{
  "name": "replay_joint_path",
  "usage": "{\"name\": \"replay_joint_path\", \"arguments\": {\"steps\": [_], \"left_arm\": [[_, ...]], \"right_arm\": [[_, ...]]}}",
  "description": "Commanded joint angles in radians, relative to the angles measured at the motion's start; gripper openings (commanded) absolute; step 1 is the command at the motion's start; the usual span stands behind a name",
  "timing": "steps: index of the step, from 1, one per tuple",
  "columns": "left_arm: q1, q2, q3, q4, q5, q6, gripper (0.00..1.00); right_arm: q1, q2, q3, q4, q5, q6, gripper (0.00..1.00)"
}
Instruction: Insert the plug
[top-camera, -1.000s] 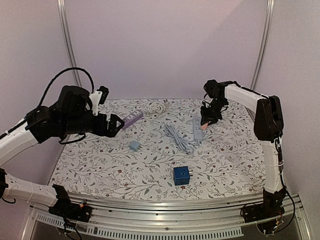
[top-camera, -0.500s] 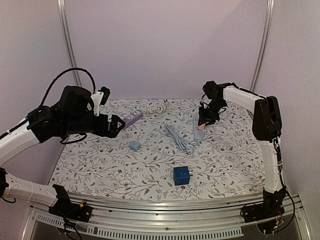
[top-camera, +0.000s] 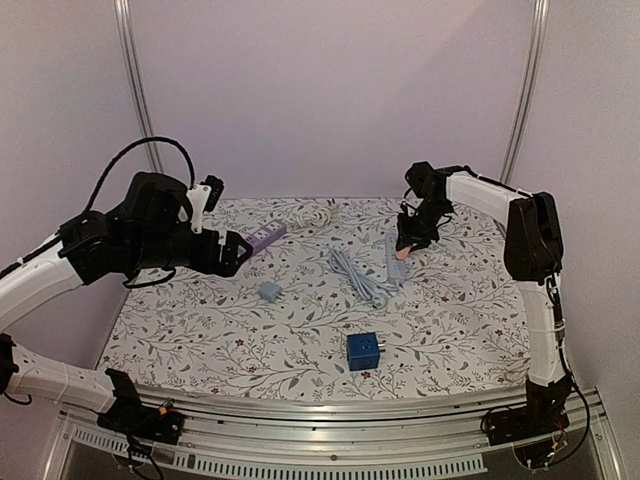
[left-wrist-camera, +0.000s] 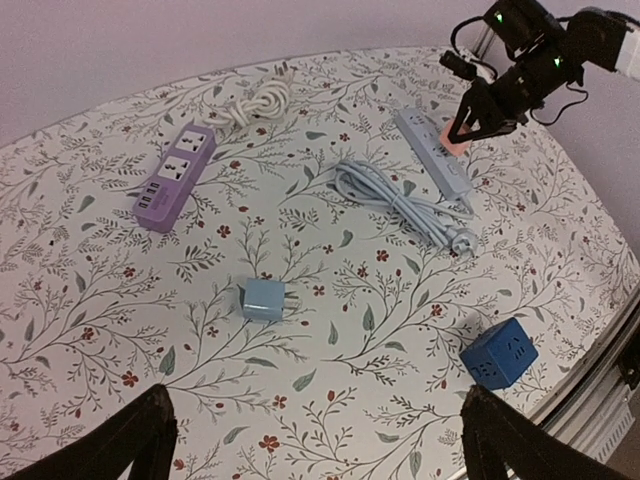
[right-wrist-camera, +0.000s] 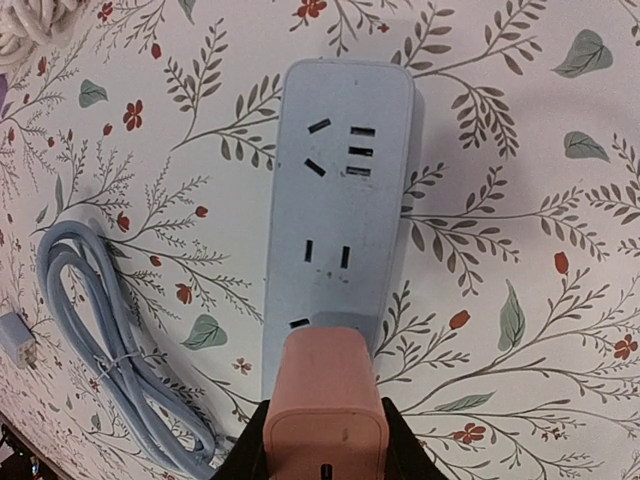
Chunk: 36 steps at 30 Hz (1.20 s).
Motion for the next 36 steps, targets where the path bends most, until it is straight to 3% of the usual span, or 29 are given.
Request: {"name": "replay_joint_path", "arguments": {"steps": [1,18,36], "left_arm": [[0.014,0.021,0.008,-0.006,0.018,0.008,1.00],[0.014,0.028,0.000,0.008,0.017,-0.003,0.99],[0.013,0.008,-0.020,0.012,0.018,-0.024,0.99]], "right_arm": [[-0.003,0.028,-0.027,0.069,0.036,0.026,0.00],[-0.003,-0.047,-0.047,0.111,-0.076,-0.016,0.00],[-0.025,-0.093,-0.141,0.094,0.017,-0.002,0.00]]}}
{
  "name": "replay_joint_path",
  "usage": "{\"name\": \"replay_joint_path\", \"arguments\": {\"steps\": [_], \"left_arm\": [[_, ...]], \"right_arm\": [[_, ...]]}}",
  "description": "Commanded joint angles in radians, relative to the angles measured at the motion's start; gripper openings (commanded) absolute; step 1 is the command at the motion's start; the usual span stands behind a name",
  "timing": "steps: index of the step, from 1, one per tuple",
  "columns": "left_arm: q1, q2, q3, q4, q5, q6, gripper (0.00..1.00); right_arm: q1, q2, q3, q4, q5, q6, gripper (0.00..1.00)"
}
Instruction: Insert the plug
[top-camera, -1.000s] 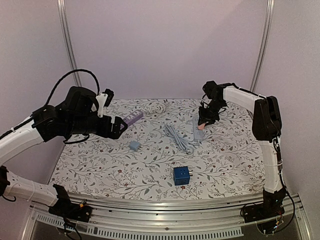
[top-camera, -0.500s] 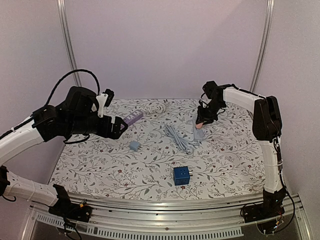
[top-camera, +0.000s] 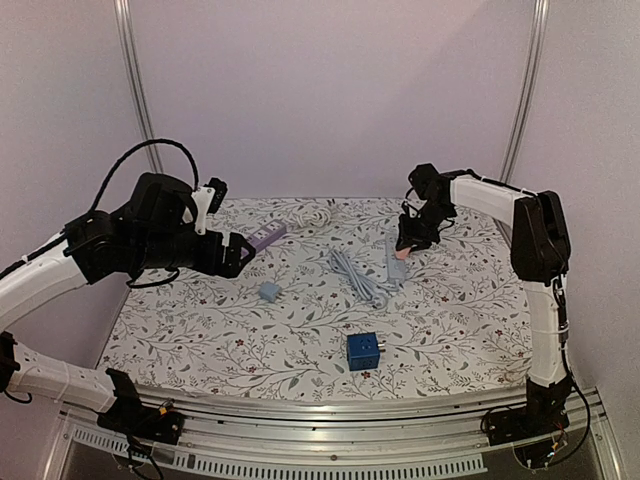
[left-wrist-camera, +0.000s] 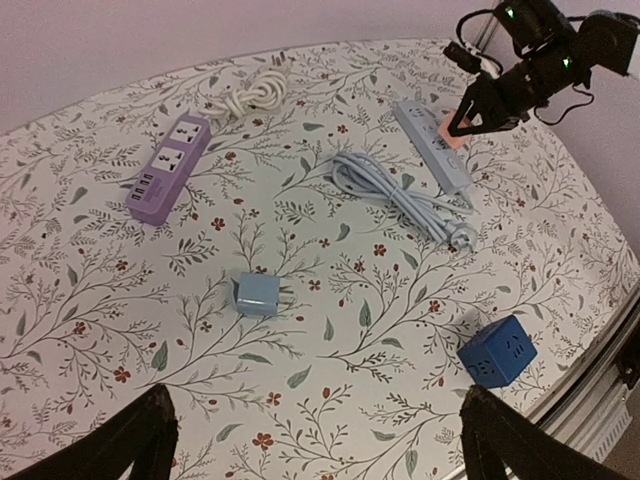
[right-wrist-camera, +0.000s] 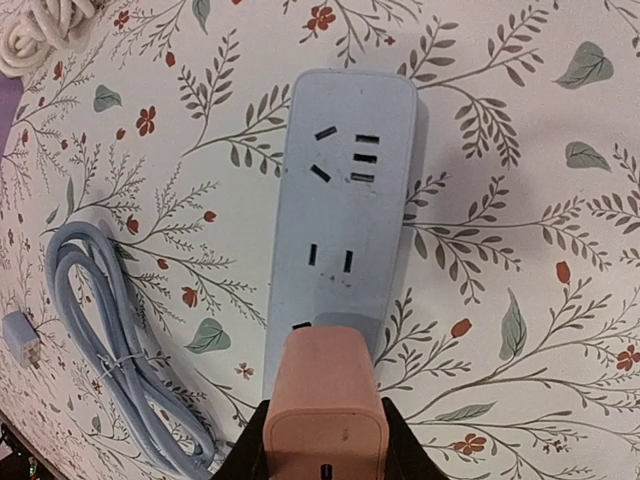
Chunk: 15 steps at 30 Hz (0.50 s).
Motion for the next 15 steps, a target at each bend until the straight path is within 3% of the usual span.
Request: {"name": "replay_joint_path", "arguments": {"steps": [1,15], "left_arm": [[0.012,-0.014,-0.019,0.010,0.008,-0.007,0.99],[0.012,0.015,-0.003,0.023,0.026,-0.001,0.98]], "right_arm": [[-0.015,-0.040,-0.037,-0.012,0.046,0.007,0.00],[-0.016,-0.045,-0.050,0.076,-0.010,0.033,0.00]]}}
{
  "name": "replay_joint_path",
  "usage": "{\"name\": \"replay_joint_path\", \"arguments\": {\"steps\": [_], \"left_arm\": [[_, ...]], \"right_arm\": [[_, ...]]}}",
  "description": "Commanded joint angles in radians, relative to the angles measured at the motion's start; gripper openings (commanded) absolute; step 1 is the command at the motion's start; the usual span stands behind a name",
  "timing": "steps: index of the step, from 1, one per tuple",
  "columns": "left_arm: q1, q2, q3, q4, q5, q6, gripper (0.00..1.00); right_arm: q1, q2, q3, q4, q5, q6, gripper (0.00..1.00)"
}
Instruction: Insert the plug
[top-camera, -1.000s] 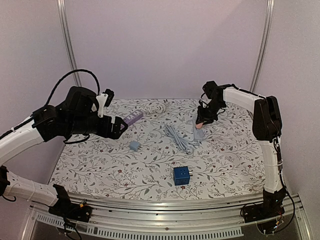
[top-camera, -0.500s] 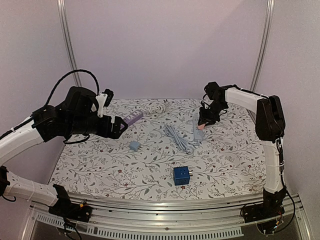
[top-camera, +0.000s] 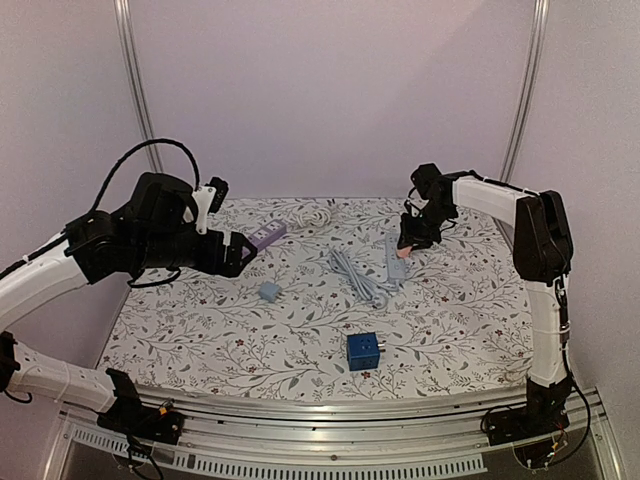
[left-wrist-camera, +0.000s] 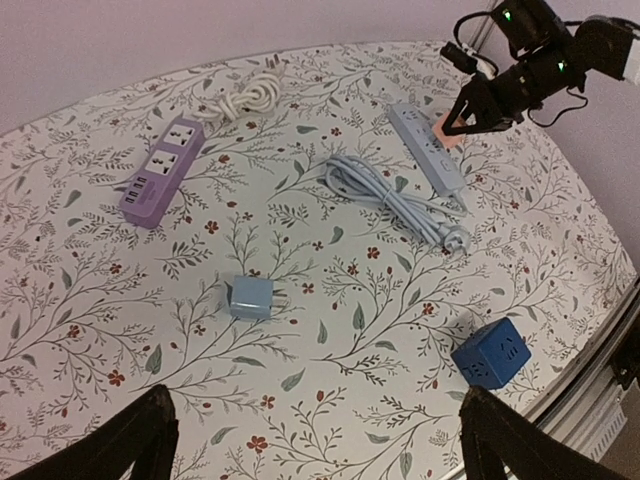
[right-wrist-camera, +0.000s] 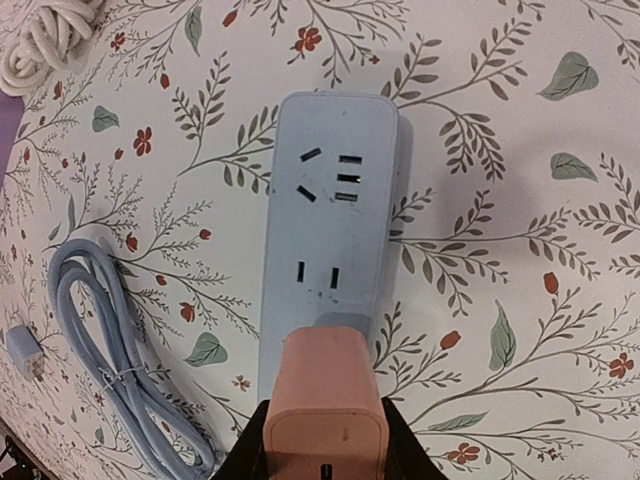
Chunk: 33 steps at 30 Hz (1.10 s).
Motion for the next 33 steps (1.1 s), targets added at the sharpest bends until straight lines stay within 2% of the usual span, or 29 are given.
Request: {"name": "replay_joint_path", "arguments": {"steps": [1,23,33], "left_arm": [[0.012,0.015,0.000,0.011,0.012,0.003,0.98],[0.012,0.038,-0.008,0.046,0.021,-0.013,0.98],[0.012,0.045,-0.004,0.047,0.024,-0.006,0.98]], "right_arm": [[-0.007,-0.025,-0.014,0.031,-0.018,0.017,0.00],[-0.007,-0.041,-0.098,-0.016,-0.028,0.029,0.00],[-0.006,-0.003,-0.055,-0.015,0.014,0.050,0.00]]}}
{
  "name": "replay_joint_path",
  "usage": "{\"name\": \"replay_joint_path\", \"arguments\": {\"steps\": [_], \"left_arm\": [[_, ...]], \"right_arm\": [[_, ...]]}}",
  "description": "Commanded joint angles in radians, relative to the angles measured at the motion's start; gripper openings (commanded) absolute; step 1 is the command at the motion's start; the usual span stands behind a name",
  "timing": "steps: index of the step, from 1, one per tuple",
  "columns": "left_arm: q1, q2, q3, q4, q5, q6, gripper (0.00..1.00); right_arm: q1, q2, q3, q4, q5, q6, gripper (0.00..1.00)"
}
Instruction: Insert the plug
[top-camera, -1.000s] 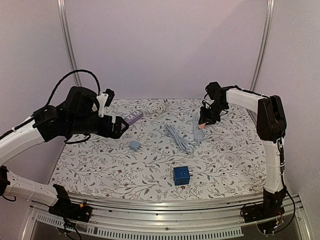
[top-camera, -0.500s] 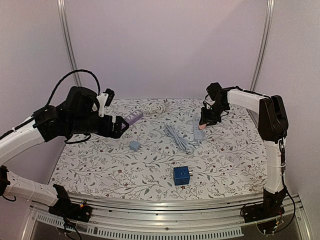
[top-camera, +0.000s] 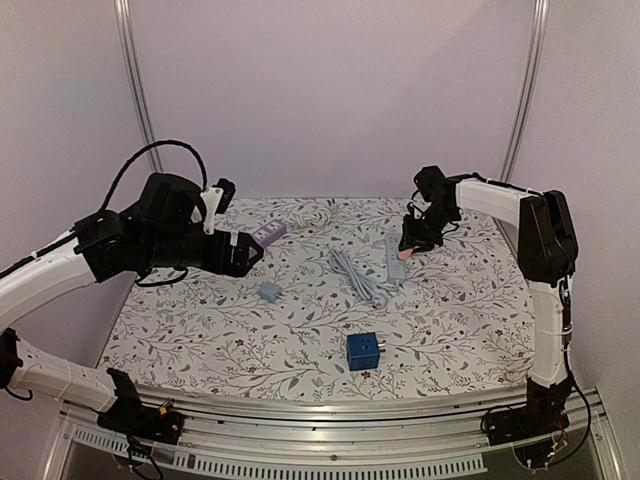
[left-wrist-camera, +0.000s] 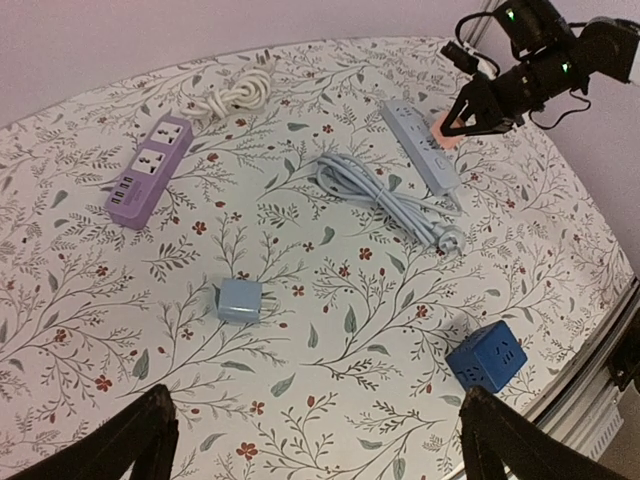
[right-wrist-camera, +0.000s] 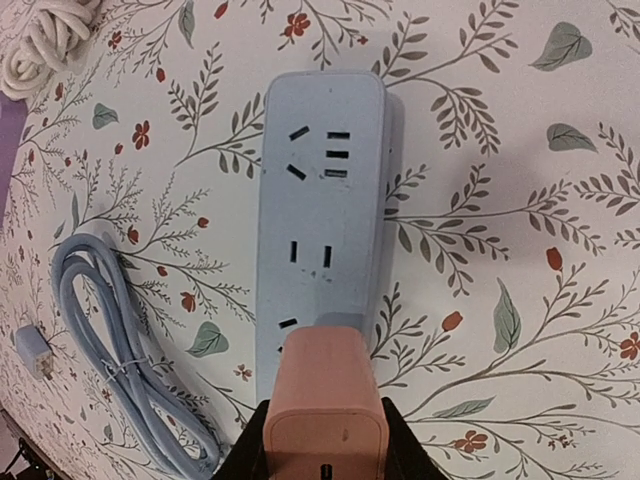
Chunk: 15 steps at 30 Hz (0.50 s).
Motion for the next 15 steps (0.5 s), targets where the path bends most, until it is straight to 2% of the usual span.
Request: {"name": "replay_joint_path", "arguments": {"steps": [1,15], "left_arm": [[0.012,0.008,-0.003,0.012,0.007,0.001,0.98],[0.012,0.007,-0.003,0.002,0.000,0.009,0.99]], "right_arm": [[-0.002,0.037,0.020,-0.051,0.042,0.015,0.00],[-0.002,0.015,0.042,-0.037,0.010,-0.011,0.00]]}}
